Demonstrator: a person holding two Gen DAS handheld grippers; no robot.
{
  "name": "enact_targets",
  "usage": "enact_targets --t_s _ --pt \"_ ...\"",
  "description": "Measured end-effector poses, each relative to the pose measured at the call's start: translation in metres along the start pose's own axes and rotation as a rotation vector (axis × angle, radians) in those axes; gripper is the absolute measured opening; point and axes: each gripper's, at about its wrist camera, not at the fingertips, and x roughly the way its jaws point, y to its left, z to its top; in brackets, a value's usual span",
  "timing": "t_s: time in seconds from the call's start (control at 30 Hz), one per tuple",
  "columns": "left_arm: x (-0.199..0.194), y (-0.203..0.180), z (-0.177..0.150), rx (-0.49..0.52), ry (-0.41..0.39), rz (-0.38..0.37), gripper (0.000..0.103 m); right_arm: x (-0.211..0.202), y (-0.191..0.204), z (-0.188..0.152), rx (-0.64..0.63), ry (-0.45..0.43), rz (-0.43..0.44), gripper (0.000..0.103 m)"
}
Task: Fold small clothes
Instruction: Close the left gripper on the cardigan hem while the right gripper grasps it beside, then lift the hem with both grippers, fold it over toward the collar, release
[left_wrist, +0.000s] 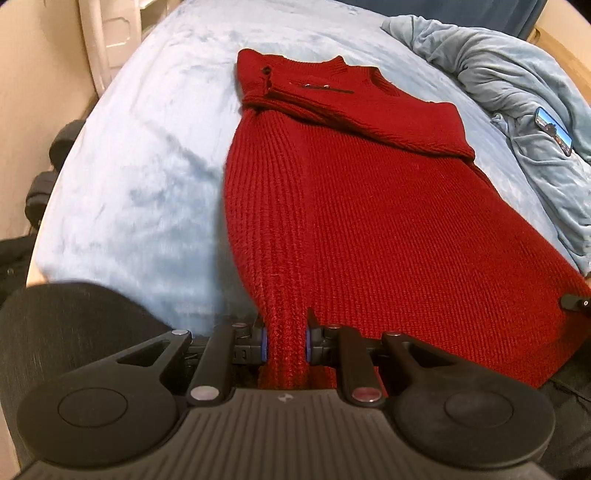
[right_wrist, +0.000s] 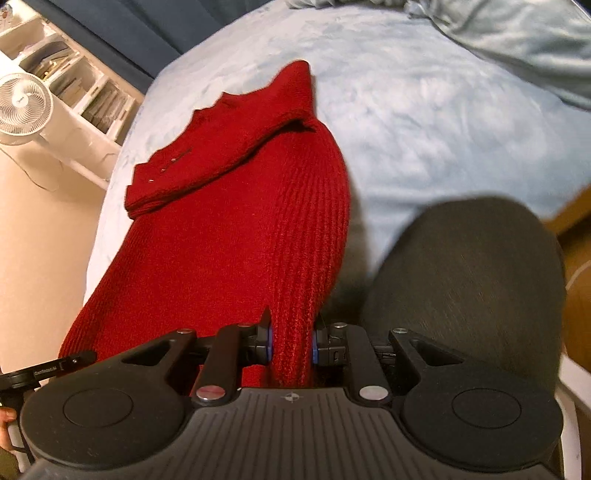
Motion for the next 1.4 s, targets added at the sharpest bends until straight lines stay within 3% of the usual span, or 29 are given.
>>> enact_targets --t_s 0.43,1.0,1.2,1.3,1.4 --pt "0.005 0.001 0.009 -0.017 0.039 0.010 0.018 -0.004 0.005 0.004 -0.019 0.047 -0.018 0.018" --pt "0.001 0.000 0.061 -0.050 0.107 -0.006 0.018 0.000 0.004 0.050 0.034 0.126 -0.019 0.018" --pt "0.002 0.004 0.117 -0.079 0.134 -0.082 0.018 -0.001 0.013 0.087 0.038 0.139 0.008 0.018" --pt "0.017 0.005 0.174 -0.061 0.103 -0.122 0.018 0.009 0.027 0.129 -0.006 0.118 0.026 0.018" --pt "0.050 0.013 0.245 -0.085 0.048 -0.117 0.020 0.038 0.043 0.192 -0.026 0.082 0.049 0.018"
